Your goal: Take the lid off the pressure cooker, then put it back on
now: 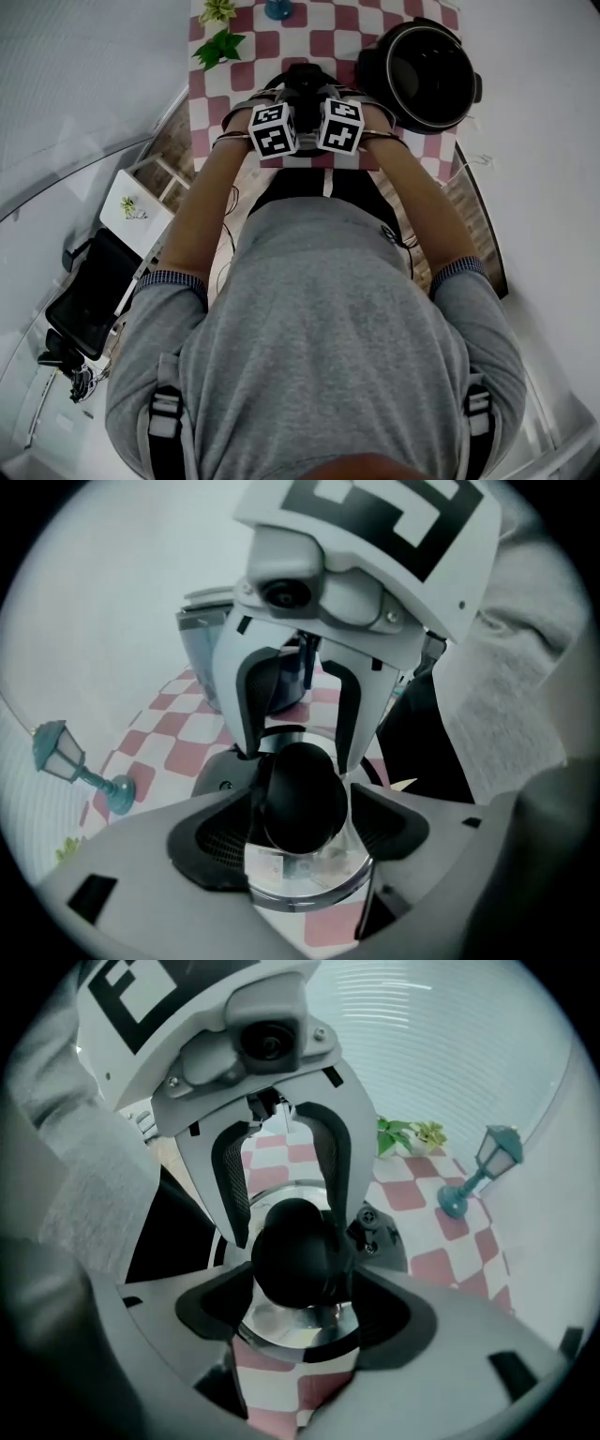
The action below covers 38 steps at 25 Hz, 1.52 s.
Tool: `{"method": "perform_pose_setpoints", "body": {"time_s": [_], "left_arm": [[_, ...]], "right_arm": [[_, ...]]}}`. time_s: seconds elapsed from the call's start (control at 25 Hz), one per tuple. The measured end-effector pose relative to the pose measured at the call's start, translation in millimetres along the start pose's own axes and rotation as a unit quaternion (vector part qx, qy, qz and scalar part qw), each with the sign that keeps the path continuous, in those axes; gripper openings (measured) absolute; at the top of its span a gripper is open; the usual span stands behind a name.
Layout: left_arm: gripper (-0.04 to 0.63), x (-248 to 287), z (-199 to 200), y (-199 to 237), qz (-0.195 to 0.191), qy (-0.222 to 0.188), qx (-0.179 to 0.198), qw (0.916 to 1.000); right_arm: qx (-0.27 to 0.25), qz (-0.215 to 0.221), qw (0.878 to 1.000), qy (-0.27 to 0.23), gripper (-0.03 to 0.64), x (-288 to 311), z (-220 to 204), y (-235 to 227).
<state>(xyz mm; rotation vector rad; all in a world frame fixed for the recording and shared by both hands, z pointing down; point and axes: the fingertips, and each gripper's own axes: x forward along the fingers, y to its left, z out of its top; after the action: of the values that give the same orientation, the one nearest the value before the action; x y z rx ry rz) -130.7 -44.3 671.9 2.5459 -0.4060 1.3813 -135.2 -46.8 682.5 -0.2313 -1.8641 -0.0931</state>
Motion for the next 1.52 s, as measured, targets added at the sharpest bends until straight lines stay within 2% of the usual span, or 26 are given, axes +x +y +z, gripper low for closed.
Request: {"method": "perform_pose_setpoints", "body": {"time_s": [0.28,0.44,0.56,0.64,0.72,0.84,1.0,1.12,1.2,1.32,1.52], "left_arm": [[0.345,-47.1,14.5,6.4,0.062,-0.065,-0.018,0.9958],[0.345,-80.3,28.3,9.1,0.095,-0.132,-0.047,0.9856],[0.345,-102.7,38.8,9.8,0.119,-0.174,-0.062,0.9756],[0.345,-119.2,48.9,10.7,0.133,-0.208,-0.07,0.9667],[0.345,-139.2,63.5,12.5,0.146,-0.25,-0.079,0.9538],[0.345,-170.8,88.4,15.1,0.16,-0.322,-0.097,0.9281],[0.345,-205.6,114.8,14.0,0.161,-0.405,-0.114,0.8927],[0.345,-225.9,129.4,13.0,0.164,-0.446,-0.112,0.8725],[0.345,-236.5,134.2,13.5,0.17,-0.462,-0.115,0.8626],[0.345,-248.7,134.7,14.9,0.179,-0.473,-0.132,0.8527],[0.345,-258.1,143.1,11.5,0.181,-0.488,-0.123,0.845]], "right_arm": [[0.072,-0.054,0.989,-0.113,0.345,-42.8,16.0,1.6],[0.098,-0.078,0.978,-0.164,0.345,-75.3,22.1,6.5],[0.118,-0.095,0.964,-0.217,0.344,-108.3,30.5,6.2],[0.124,-0.101,0.953,-0.256,0.344,-132.5,38.1,5.6],[0.134,-0.104,0.94,-0.297,0.344,-156.6,44.7,4.3],[0.146,-0.125,0.915,-0.354,0.342,-192.9,51.6,0.2],[0.138,-0.174,0.879,-0.422,0.333,-238.4,58.0,-5.6],[0.137,-0.195,0.857,-0.457,0.33,-258.8,53.5,-8.1],[0.137,-0.199,0.844,-0.479,0.329,-270.5,54.3,-7.5],[0.136,-0.204,0.83,-0.502,0.33,-281.7,56.0,-5.8],[0.128,-0.206,0.824,-0.512,0.331,-287.8,57.4,-4.7]]}}
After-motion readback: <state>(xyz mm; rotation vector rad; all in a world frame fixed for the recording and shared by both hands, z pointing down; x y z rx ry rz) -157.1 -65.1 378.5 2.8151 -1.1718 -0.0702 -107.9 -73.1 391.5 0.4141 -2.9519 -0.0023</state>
